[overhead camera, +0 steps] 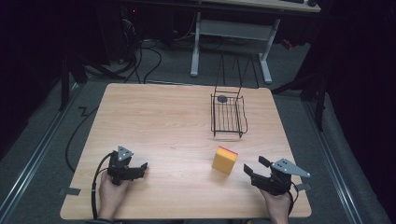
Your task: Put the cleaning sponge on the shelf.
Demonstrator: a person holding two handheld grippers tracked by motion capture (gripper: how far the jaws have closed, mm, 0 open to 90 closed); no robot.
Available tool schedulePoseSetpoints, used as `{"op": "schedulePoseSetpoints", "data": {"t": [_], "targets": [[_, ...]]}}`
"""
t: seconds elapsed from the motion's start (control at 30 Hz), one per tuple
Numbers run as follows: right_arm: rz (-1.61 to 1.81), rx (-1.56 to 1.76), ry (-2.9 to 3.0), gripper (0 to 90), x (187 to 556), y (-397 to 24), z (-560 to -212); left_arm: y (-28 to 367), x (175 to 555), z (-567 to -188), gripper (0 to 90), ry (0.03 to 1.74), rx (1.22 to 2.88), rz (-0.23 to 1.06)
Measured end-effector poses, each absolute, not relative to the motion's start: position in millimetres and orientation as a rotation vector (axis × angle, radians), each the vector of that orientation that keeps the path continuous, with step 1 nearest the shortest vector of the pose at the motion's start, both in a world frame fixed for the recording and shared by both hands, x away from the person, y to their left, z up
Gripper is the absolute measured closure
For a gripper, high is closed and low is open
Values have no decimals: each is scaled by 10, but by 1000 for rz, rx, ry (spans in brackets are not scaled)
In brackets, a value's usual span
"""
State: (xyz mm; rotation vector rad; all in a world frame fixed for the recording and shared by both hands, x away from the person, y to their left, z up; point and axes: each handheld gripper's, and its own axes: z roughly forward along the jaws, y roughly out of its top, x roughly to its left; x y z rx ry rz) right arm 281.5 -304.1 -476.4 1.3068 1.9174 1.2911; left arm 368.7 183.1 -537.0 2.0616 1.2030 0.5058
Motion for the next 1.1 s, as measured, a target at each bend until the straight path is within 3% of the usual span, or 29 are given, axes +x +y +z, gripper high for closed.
{"op": "schedulePoseSetpoints", "data": {"t": [1.1], "targets": [[1309,1175,2121,235,3218,-2537,-4930,1831,3687,-5370,151,1203,2062,506]]}}
